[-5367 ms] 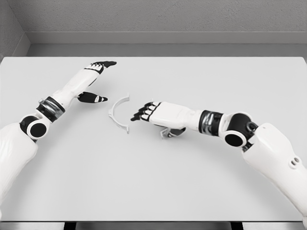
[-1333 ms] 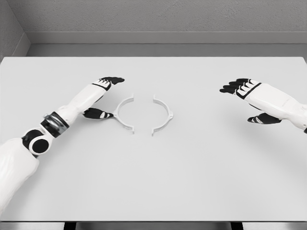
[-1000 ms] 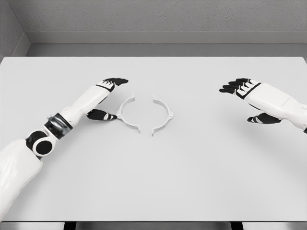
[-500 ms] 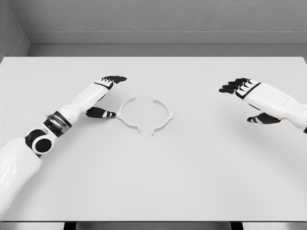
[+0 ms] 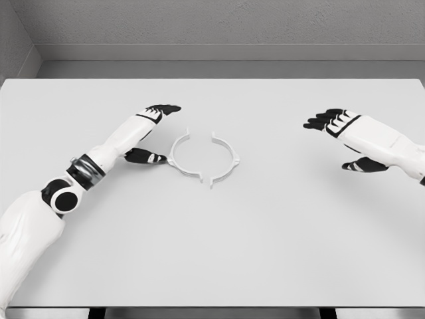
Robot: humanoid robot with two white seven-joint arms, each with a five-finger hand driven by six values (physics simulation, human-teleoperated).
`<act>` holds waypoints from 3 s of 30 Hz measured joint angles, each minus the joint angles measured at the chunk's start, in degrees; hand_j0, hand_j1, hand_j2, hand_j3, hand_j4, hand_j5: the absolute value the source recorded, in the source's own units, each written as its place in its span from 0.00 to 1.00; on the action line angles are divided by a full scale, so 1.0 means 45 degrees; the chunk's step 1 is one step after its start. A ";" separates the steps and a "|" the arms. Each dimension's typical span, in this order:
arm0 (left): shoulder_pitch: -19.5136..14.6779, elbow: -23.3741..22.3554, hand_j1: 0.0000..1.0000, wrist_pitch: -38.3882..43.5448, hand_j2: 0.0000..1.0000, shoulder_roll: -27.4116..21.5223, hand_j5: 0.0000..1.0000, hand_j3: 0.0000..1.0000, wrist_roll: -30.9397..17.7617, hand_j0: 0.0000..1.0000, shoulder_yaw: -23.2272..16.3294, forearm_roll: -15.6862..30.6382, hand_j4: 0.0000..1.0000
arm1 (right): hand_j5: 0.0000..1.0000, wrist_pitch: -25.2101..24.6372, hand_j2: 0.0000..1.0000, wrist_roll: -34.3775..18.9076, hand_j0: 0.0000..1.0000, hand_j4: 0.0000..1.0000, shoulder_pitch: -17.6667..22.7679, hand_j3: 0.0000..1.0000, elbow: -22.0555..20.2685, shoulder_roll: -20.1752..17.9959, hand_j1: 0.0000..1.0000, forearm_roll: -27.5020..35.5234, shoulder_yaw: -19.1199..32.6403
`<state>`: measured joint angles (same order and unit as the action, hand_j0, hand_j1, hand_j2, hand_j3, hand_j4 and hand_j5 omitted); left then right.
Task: Assemble PVC drainage pipe clamps
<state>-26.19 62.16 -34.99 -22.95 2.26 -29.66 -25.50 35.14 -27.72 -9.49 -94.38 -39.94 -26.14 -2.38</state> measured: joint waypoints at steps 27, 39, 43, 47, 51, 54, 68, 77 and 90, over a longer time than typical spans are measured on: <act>-0.0781 -0.1337 1.00 0.0001 1.00 0.0830 1.00 1.00 0.0001 1.00 -0.0079 -0.0026 1.00 | 1.00 0.0000 1.00 0.0000 1.00 1.00 0.0019 1.00 -0.0017 0.0000 1.00 0.0003 -0.0017; -0.0703 -0.1229 1.00 0.0001 1.00 0.1037 1.00 1.00 0.0001 1.00 -0.0081 -0.0008 1.00 | 1.00 0.0000 1.00 0.0000 1.00 1.00 0.0019 1.00 -0.0014 0.0000 1.00 0.0007 0.0000; -0.0703 -0.1227 1.00 0.0001 1.00 0.1199 1.00 1.00 0.0002 1.00 -0.0081 -0.0014 1.00 | 1.00 0.0000 1.00 0.0000 1.00 1.00 0.0019 1.00 -0.0013 0.0000 1.00 0.0010 0.0000; -0.0703 -0.1226 1.00 0.0001 1.00 0.1349 1.00 1.00 0.0001 1.00 -0.0081 -0.0015 1.00 | 1.00 0.0000 1.00 0.0000 1.00 1.00 0.0019 1.00 -0.0011 0.0000 1.00 0.0014 0.0000; -0.0664 -0.1225 1.00 0.0000 1.00 0.1437 1.00 1.00 0.0001 1.00 -0.0085 -0.0013 1.00 | 1.00 0.0000 1.00 0.0000 1.00 1.00 0.0019 1.00 -0.0017 0.0000 1.00 0.0016 0.0000; -0.0664 -0.1226 1.00 0.0001 1.00 0.1485 1.00 1.00 0.0001 1.00 -0.0090 -0.0014 1.00 | 1.00 0.0000 1.00 0.0000 1.00 1.00 0.0019 1.00 -0.0013 -0.0001 1.00 0.0018 0.0000; -0.0332 -0.0232 1.00 0.0000 1.00 0.0525 1.00 1.00 0.0019 1.00 0.0313 0.0140 1.00 | 1.00 0.0000 1.00 0.0000 1.00 1.00 0.0019 1.00 -0.0010 0.0000 1.00 0.0012 0.0000; -0.0059 0.0525 1.00 0.0000 1.00 0.0042 1.00 1.00 0.0019 1.00 0.0081 0.0088 1.00 | 1.00 0.0000 1.00 0.0000 1.00 1.00 0.0019 1.00 -0.0011 -0.0001 1.00 0.0015 0.0000; 0.0176 0.0575 1.00 0.0000 1.00 0.0059 1.00 1.00 0.0011 1.00 -0.0413 0.0001 1.00 | 1.00 0.0000 1.00 0.0000 1.00 1.00 0.0019 1.00 -0.0007 -0.0002 1.00 0.0006 0.0000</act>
<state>-25.40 64.75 -34.99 -22.68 2.30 -31.52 -25.49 35.14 -27.72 -9.40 -94.41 -39.95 -26.11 -2.38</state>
